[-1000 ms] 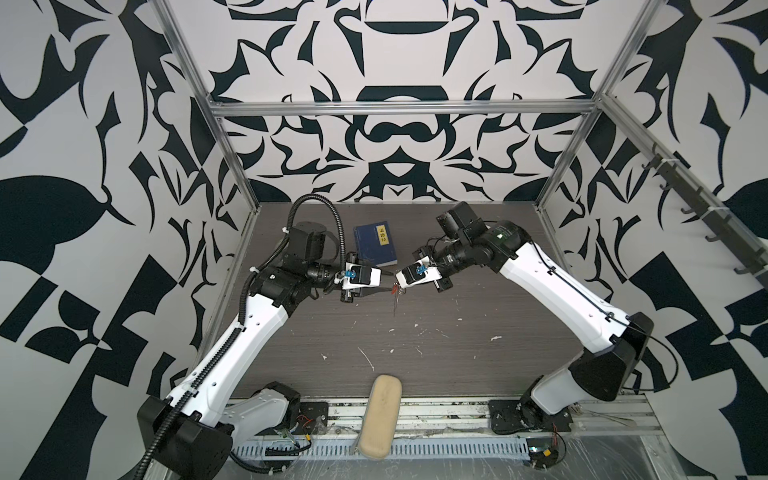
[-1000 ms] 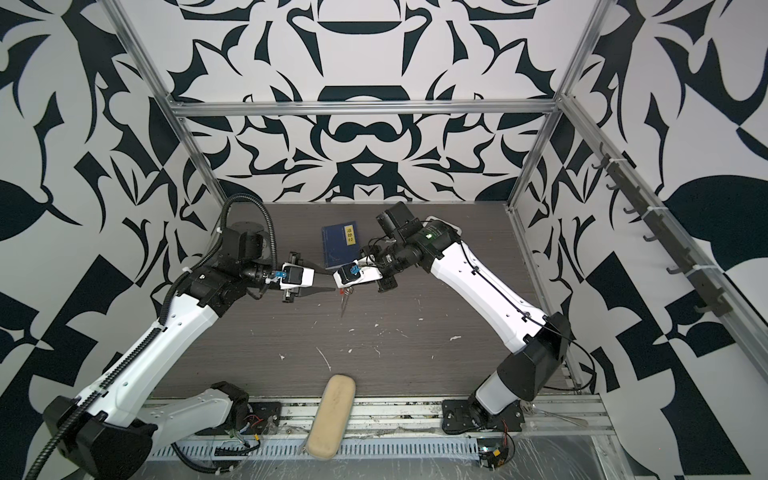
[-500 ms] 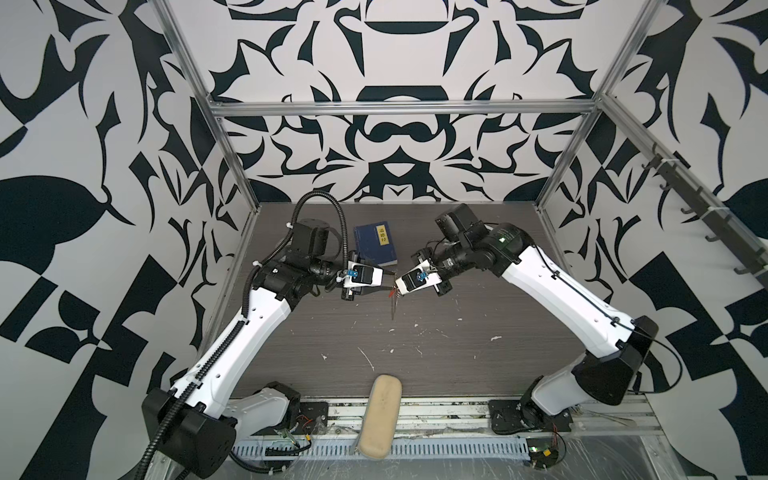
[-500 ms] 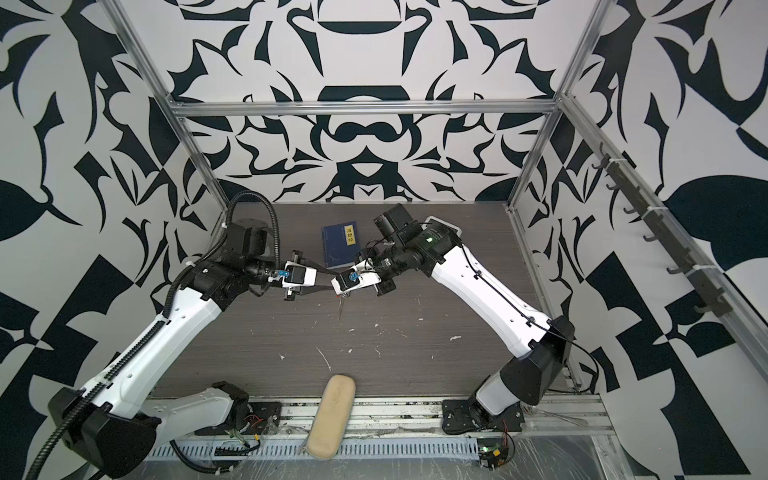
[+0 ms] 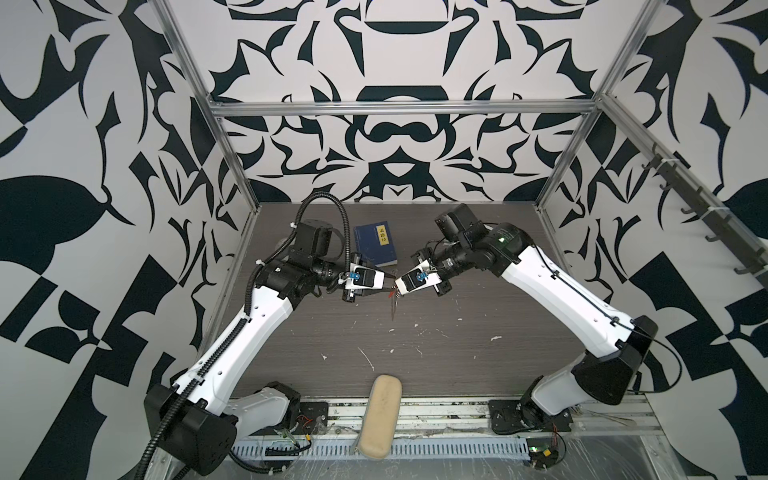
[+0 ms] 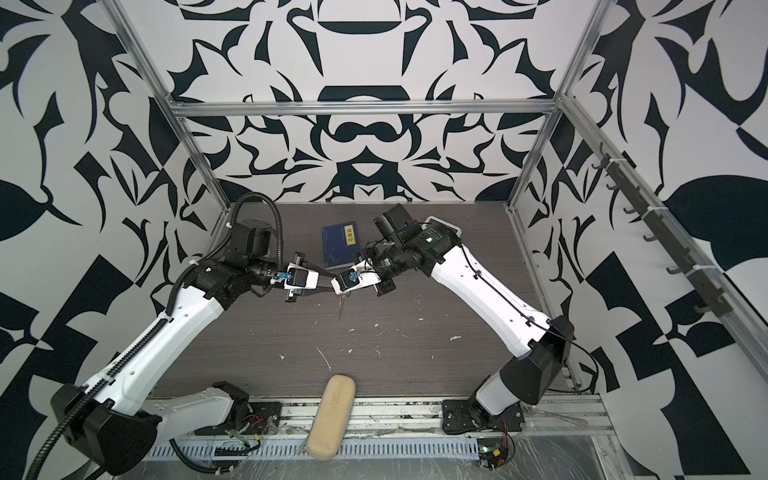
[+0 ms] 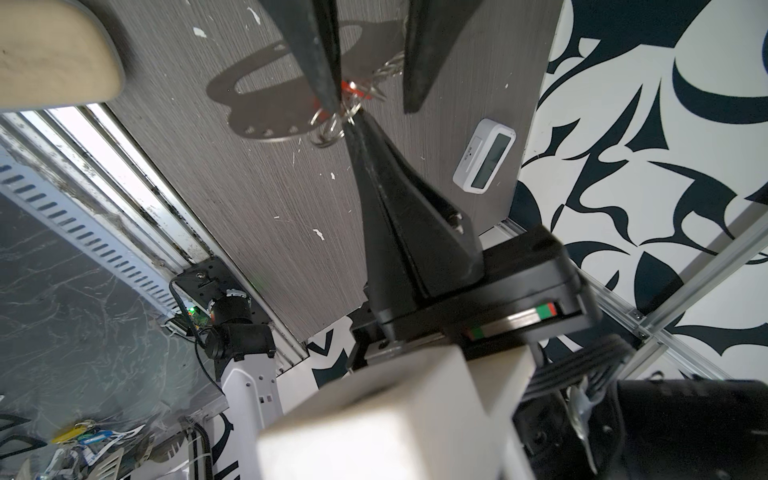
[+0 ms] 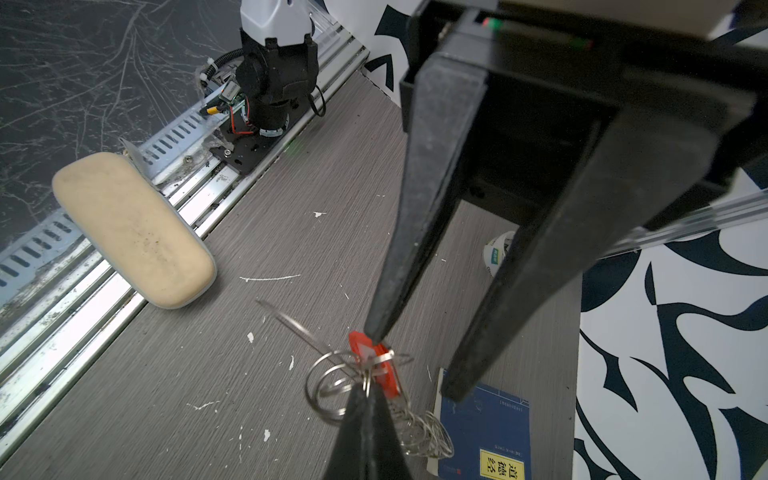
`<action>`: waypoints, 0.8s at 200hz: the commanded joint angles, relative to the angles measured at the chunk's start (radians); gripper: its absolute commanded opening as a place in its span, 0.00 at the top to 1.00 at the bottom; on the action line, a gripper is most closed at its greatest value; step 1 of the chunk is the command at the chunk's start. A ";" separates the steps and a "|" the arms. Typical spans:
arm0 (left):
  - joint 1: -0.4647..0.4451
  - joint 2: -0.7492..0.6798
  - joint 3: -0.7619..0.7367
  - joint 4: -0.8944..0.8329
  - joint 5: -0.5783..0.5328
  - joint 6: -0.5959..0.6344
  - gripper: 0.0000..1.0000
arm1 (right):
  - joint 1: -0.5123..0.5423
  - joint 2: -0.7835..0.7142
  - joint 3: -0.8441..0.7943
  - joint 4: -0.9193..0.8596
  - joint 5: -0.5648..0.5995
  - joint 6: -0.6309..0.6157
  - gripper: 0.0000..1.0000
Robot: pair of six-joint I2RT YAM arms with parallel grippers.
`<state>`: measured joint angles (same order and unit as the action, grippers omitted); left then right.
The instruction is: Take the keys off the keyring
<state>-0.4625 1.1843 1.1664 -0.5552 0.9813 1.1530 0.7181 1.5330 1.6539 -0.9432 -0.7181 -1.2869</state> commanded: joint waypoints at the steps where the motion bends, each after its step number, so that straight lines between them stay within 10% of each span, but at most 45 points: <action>1: -0.011 0.001 0.009 -0.040 0.020 0.017 0.72 | 0.007 -0.004 0.044 -0.001 -0.035 -0.007 1.00; 160: -0.032 0.011 0.040 -0.130 -0.029 0.080 0.92 | 0.017 -0.005 0.060 -0.007 -0.041 -0.003 1.00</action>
<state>-0.4911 1.1873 1.1748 -0.6113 0.9611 1.1938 0.7288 1.5417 1.6714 -0.9527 -0.7174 -1.2869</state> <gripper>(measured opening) 0.103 0.043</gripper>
